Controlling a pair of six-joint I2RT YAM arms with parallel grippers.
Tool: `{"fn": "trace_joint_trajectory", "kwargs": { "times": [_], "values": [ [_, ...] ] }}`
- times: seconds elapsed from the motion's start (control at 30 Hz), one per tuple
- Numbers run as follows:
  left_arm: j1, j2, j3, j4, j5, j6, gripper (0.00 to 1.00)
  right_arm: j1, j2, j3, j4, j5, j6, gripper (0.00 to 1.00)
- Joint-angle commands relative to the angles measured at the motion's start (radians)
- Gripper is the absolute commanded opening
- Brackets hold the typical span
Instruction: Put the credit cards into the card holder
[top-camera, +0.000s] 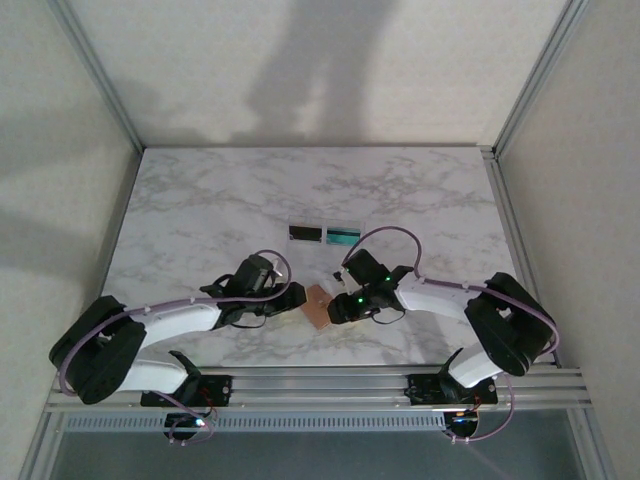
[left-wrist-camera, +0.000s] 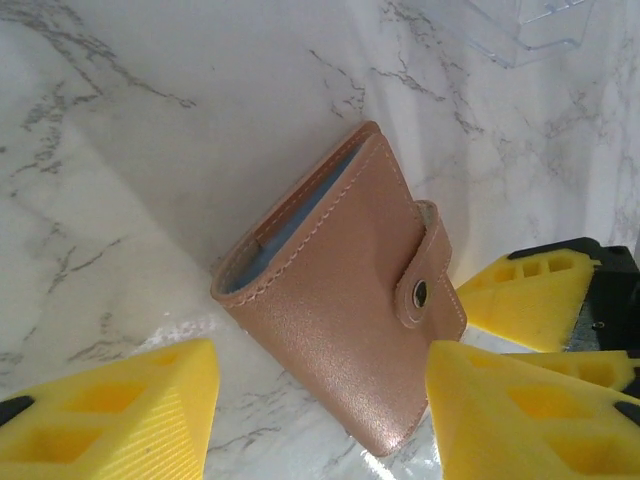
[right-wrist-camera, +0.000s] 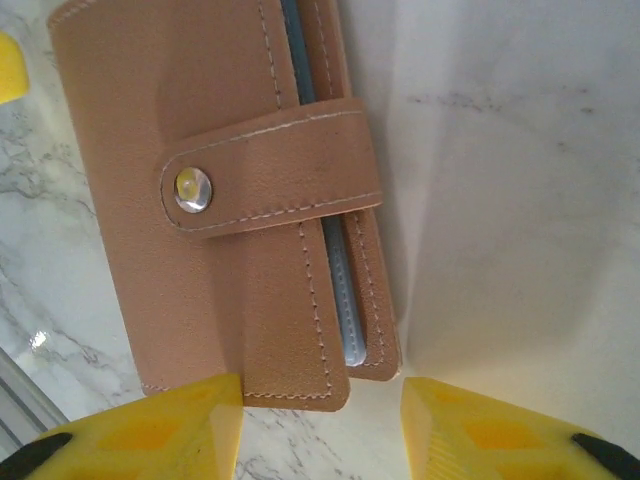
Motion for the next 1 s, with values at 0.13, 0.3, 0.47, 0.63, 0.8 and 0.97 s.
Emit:
{"fn": "trace_joint_trajectory", "kwargs": {
  "times": [0.13, 0.3, 0.47, 0.63, 0.8, 0.97],
  "values": [
    [0.000, 0.039, 0.006, 0.046, -0.011, -0.020, 0.52, -0.001, -0.011, 0.018, 0.052, -0.150, -0.024, 0.33],
    [0.027, 0.044, -0.008, 0.047, -0.025, -0.027, 0.52, 0.020, -0.003, -0.026, 0.167, -0.232, 0.040, 0.30],
    [0.030, 0.061, -0.008, 0.069, -0.014, -0.027, 0.52, 0.027, -0.008, -0.066, 0.265, -0.256, 0.103, 0.29],
    [0.030, 0.111, 0.002, 0.069, 0.001, -0.018, 0.50, 0.026, -0.035, -0.045, 0.183, -0.171, 0.092, 0.35],
    [0.028, 0.134, 0.017, 0.071, 0.013, -0.012, 0.48, 0.023, -0.018, -0.011, 0.095, -0.067, 0.063, 0.36],
    [0.028, 0.166, 0.034, 0.094, 0.056, -0.001, 0.37, 0.023, 0.034, -0.029, 0.210, -0.133, 0.099, 0.34]
  ]
}}
